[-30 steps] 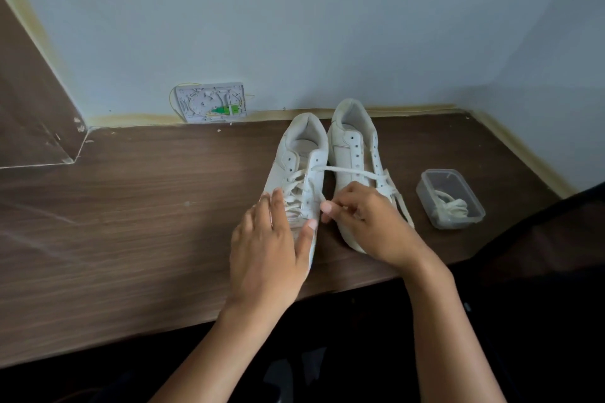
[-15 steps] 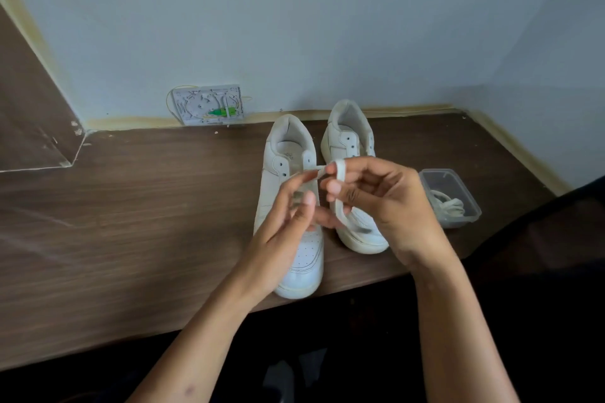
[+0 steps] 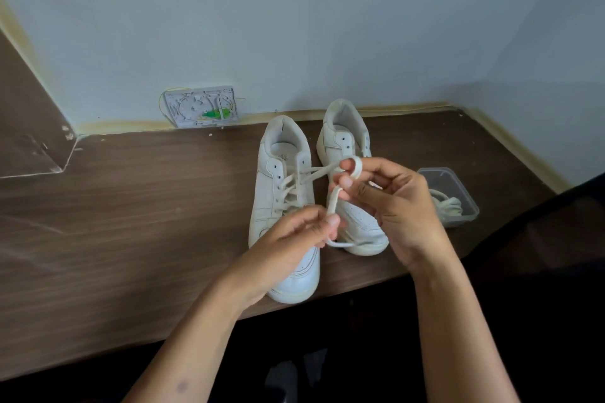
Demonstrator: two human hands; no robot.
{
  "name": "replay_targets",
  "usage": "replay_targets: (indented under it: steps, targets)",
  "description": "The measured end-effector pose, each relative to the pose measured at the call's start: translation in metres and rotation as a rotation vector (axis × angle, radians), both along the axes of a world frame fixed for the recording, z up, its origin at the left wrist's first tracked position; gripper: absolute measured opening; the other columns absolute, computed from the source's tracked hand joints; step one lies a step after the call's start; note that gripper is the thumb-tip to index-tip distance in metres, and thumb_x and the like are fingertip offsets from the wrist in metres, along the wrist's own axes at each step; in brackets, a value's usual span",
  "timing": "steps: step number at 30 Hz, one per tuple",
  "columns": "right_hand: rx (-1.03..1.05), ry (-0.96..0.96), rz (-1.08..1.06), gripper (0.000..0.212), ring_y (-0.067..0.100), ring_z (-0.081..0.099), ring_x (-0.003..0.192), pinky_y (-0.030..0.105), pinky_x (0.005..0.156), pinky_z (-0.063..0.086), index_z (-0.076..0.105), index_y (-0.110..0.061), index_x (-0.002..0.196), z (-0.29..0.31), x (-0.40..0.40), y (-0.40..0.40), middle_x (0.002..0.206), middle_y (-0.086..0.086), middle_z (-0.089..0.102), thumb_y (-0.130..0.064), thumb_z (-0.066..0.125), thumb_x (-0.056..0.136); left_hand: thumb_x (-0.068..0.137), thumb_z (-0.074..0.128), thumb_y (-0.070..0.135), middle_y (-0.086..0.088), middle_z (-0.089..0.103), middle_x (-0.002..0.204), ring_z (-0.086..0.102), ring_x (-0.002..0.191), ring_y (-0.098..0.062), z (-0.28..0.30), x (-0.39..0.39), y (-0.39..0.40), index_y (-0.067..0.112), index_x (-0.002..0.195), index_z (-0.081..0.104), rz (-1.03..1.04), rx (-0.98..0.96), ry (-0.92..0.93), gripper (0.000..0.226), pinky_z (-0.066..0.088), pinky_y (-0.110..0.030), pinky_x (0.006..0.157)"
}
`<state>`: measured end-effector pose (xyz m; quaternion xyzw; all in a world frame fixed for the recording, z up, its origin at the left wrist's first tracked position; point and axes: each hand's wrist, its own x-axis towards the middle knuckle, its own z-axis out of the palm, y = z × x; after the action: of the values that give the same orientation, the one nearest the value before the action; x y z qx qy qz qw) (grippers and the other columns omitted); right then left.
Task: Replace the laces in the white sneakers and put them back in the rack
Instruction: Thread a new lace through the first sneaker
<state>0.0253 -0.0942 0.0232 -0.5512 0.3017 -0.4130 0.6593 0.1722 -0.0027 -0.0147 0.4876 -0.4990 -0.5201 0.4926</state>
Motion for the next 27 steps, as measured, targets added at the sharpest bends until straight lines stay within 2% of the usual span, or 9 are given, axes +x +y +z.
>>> replay_targets:
  steps: [4,7,11,14,18,20,22,25,27]
  targets:
    - [0.011,-0.053,-0.233,0.02,0.019,0.071,0.08,0.024,0.075,0.058,0.07,-0.002,0.096,-0.005,-0.011,-0.01,0.085,0.011,0.074,-0.001,0.072,0.076,0.097,0.053,0.035,-0.001,0.053,0.065,0.055,0.073,-0.022,0.004,0.027,-0.004,0.019,0.071,0.064,0.029,0.013,0.315,0.032,0.053,-0.033,0.079]
    - [-0.018,0.011,-0.401,0.019,0.015,0.07,0.074,0.021,0.072,0.056,0.07,-0.006,0.097,-0.012,-0.024,-0.02,0.08,0.006,0.073,0.0,0.073,0.079,0.087,0.065,0.043,0.006,0.039,0.056,0.046,0.062,-0.015,0.005,0.045,-0.004,0.019,0.069,0.065,0.194,0.01,0.347,0.029,0.051,-0.031,0.078]
    - [-0.159,0.23,-0.538,0.013,0.011,0.069,0.072,0.02,0.07,0.055,0.07,-0.012,0.098,-0.018,-0.021,-0.021,0.083,0.002,0.072,-0.007,0.072,0.086,0.089,0.059,0.04,0.003,0.049,0.056,0.045,0.063,-0.009,0.004,0.054,-0.01,0.022,0.069,0.067,0.441,-0.115,-0.007,0.028,0.037,-0.023,0.066]
    - [-0.493,0.51,-0.584,0.016,0.004,0.061,0.065,0.012,0.057,0.046,0.07,-0.022,0.104,-0.017,-0.009,-0.012,0.091,-0.006,0.068,-0.027,0.071,0.088,0.091,0.057,0.048,-0.021,0.062,0.072,0.051,0.069,-0.029,-0.005,0.059,-0.016,0.028,0.074,0.071,0.389,-0.28,-0.327,0.03,0.039,-0.026,0.068]
    - [-0.562,0.438,-0.164,0.025,0.008,0.062,0.063,0.013,0.06,0.046,0.07,-0.02,0.113,-0.018,0.014,0.001,0.087,-0.012,0.068,-0.025,0.071,0.089,0.09,0.055,0.051,0.009,0.07,0.074,0.054,0.082,-0.004,-0.009,0.047,-0.026,0.034,0.079,0.072,0.351,-0.392,-0.533,0.026,0.038,-0.021,0.079]
    - [-0.533,0.432,0.029,0.023,0.004,0.063,0.065,0.013,0.064,0.046,0.071,-0.015,0.113,-0.021,0.024,0.005,0.078,-0.017,0.069,-0.019,0.068,0.091,0.092,0.052,0.054,0.013,0.07,0.077,0.054,0.081,-0.006,-0.01,0.045,-0.028,0.032,0.08,0.072,0.341,-0.429,-0.571,0.032,0.039,-0.021,0.077]
    - [-0.519,0.438,0.094,0.015,-0.001,0.061,0.065,0.011,0.065,0.045,0.073,-0.012,0.105,-0.025,0.026,0.005,0.07,-0.022,0.066,-0.015,0.068,0.091,0.091,0.051,0.059,0.004,0.069,0.073,0.057,0.074,-0.014,-0.011,0.049,-0.026,0.03,0.077,0.072,0.301,-0.369,-0.49,0.039,0.043,-0.021,0.072]
    - [-0.461,0.444,-0.017,0.006,0.001,0.061,0.064,0.018,0.063,0.05,0.075,-0.013,0.092,-0.026,0.019,-0.003,0.071,-0.014,0.068,-0.016,0.069,0.09,0.085,0.052,0.066,-0.004,0.07,0.075,0.061,0.076,-0.036,-0.012,0.059,-0.023,0.03,0.076,0.072,0.24,-0.215,-0.431,0.042,0.051,-0.045,0.071]
    - [-0.464,0.464,-0.163,0.006,0.001,0.062,0.064,0.016,0.061,0.049,0.074,-0.015,0.093,-0.023,0.01,-0.009,0.074,-0.01,0.069,-0.017,0.069,0.09,0.082,0.051,0.071,-0.005,0.07,0.077,0.06,0.078,-0.039,-0.014,0.067,-0.022,0.034,0.078,0.072,0.243,-0.186,-0.466,0.043,0.051,-0.047,0.074]
